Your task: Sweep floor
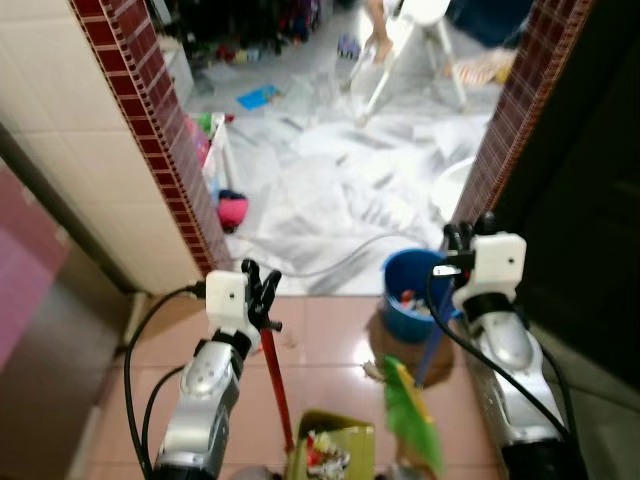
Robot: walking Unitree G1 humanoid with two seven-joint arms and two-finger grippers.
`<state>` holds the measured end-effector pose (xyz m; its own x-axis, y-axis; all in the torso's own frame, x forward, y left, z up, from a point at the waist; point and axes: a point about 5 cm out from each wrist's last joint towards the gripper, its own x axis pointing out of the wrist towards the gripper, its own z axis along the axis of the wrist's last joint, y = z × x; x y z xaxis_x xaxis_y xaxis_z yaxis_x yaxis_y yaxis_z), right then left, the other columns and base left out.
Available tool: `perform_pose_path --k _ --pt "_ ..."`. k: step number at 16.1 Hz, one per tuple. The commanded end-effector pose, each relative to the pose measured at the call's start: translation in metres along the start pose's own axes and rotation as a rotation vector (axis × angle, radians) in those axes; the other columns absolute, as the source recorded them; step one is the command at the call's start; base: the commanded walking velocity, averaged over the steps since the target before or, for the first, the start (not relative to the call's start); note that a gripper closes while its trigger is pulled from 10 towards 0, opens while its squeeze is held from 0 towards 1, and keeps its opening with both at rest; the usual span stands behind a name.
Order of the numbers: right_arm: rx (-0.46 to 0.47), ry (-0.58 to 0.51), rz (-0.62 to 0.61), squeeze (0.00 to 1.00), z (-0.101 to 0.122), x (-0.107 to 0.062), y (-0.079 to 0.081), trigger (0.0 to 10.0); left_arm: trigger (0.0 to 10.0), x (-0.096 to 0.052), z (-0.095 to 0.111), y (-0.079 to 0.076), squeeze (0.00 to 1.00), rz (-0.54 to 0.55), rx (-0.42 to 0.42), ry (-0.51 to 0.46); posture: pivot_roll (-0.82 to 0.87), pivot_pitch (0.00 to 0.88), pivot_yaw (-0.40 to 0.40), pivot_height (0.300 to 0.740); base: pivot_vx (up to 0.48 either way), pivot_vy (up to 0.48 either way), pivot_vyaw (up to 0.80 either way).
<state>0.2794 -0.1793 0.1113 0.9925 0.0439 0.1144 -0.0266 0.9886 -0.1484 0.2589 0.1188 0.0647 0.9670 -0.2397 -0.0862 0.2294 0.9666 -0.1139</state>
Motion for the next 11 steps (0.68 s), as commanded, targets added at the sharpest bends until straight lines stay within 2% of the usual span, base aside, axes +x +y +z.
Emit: perform_pose_path --k 1,6,11 --pt "-0.017 -0.019 0.016 0.0 0.006 0.003 0.003 10.0 10.0 0.001 0.01 0.006 0.0 0.022 -0.017 -0.045 -0.08 0.0 0.047 0.74 0.0 0.0 0.0" --pt "-0.032 -0.019 0.011 0.0 0.006 0.005 0.0 10.0 10.0 0.004 0.021 0.013 0.0 0.061 -0.02 -0.098 -0.09 0.0 0.044 0.74 0.0 0.0 0.0" --pt "-0.046 -0.012 0.008 0.0 0.004 0.009 -0.003 10.0 10.0 0.013 0.069 0.035 0.0 0.163 -0.073 -0.264 -0.07 0.0 0.035 0.74 0.0 0.0 0.0"
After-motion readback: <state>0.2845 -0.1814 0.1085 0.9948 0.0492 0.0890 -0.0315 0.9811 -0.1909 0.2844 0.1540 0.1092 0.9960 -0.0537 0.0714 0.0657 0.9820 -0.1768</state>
